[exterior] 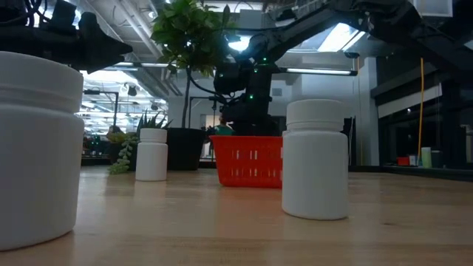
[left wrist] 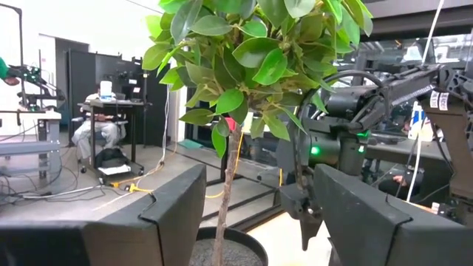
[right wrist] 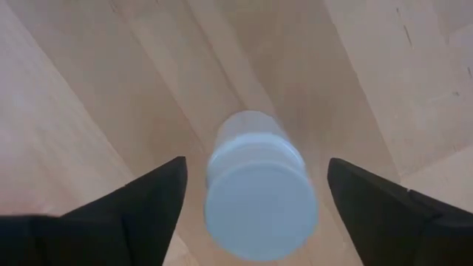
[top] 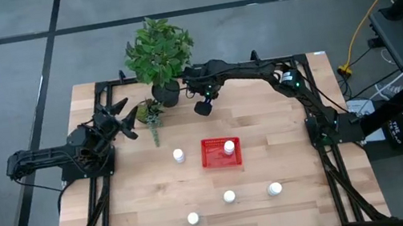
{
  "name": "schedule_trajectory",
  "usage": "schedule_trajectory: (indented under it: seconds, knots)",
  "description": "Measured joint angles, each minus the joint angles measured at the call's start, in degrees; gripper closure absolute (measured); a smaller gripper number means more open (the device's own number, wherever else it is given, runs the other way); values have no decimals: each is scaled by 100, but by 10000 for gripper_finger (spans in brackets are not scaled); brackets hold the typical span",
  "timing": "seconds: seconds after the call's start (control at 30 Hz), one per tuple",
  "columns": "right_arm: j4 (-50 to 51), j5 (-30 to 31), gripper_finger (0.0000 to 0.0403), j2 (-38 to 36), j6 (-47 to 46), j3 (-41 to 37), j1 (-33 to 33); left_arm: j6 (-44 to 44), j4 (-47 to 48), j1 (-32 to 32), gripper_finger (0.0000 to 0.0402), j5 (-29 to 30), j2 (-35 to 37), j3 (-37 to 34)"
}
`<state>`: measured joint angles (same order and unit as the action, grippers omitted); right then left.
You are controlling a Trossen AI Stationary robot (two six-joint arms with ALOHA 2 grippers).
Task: Pick and place pill bottles into a basket
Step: Put the white pill bottle into the red bin
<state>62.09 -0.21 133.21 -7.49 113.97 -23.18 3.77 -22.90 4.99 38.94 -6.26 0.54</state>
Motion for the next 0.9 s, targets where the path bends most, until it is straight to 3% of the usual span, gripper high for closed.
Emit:
schedule_trajectory:
  seconds: [0.13,0.33,0.53,0.7,0.9]
  knots:
    - [12,0,125,1,-14,0,9,0,0,-1,157,0,0,0]
    - [175,8,243,0,22,10,116,0,0,-2,155,2,0,0]
    - [725,-15,243,2,31,325,297,0,2,-2,157,2,0,0]
    - [1745,-9,243,1,-118,798,501,-4,4,-2,155,-19,-2,0]
    - [2469,13,243,-552,-505,800,959,-2,100,0,157,-368,0,-1]
